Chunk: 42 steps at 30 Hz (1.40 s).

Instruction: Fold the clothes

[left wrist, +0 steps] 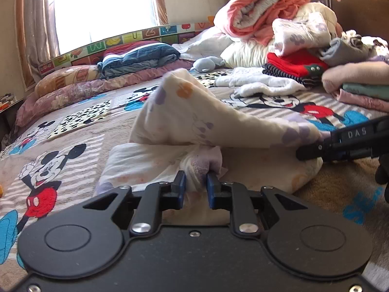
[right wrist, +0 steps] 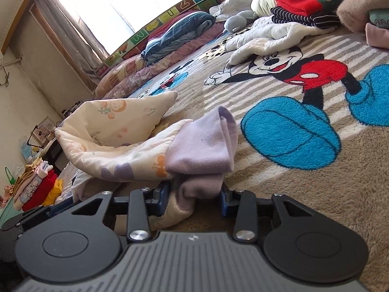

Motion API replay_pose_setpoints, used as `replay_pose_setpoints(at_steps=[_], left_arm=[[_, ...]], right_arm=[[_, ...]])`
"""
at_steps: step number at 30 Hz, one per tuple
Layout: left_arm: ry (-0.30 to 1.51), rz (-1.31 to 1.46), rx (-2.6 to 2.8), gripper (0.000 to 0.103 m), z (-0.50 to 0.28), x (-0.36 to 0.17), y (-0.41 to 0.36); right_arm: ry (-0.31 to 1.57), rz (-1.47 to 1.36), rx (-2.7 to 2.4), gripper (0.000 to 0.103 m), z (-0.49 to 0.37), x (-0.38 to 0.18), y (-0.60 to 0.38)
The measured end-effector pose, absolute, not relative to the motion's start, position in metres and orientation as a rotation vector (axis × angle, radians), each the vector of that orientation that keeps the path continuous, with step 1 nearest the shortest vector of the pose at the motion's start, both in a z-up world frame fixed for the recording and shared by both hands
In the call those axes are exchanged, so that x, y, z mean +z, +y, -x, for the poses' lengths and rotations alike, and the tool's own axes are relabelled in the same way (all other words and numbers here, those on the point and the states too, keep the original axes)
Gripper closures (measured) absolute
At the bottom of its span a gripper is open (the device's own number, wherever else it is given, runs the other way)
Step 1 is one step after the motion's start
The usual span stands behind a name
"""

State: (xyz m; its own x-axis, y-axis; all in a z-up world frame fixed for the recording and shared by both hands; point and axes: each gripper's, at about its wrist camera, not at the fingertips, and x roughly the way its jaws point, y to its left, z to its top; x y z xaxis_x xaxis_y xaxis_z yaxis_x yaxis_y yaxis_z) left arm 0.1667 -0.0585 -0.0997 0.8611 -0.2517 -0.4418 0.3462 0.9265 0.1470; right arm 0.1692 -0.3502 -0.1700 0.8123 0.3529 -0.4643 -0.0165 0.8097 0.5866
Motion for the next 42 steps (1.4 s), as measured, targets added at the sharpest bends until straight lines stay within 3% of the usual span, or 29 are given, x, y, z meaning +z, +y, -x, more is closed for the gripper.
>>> replay_pose_setpoints(at_steps=[15,26,27,28,29,42], left_arm=[[0.398,0.2,-0.023,0.088,-0.182,-0.065,0.07],[0.498,0.565,0.154,0.087,-0.192,-0.097,0.151],[0.505,0.581,0.156,0.076,-0.192,-0.099,0.151],[0.512,0.597,0.157,0.053,-0.192,-0.101,0.151],[0.518,0.613,0.159,0.044,-0.191,-0.103,0.151],[0.577,0.737,0.155,0.043,-0.192,-0.124,0.148]], right_arm=[[0.573,-0.627,0.205,0.066,-0.164,-0.173,-0.353],[0.575,-0.673,0.212,0.064,-0.165,-0.176,-0.358],[0.576,-0.679,0.214,0.063,-0.165,-0.177,-0.359],[0.576,-0.684,0.216,0.063,-0.165,-0.177,-0.359],[0.577,-0.689,0.218,0.063,-0.165,-0.177,-0.36],[0.573,-0.763,0.225,0.063,-0.167,-0.181,-0.367]])
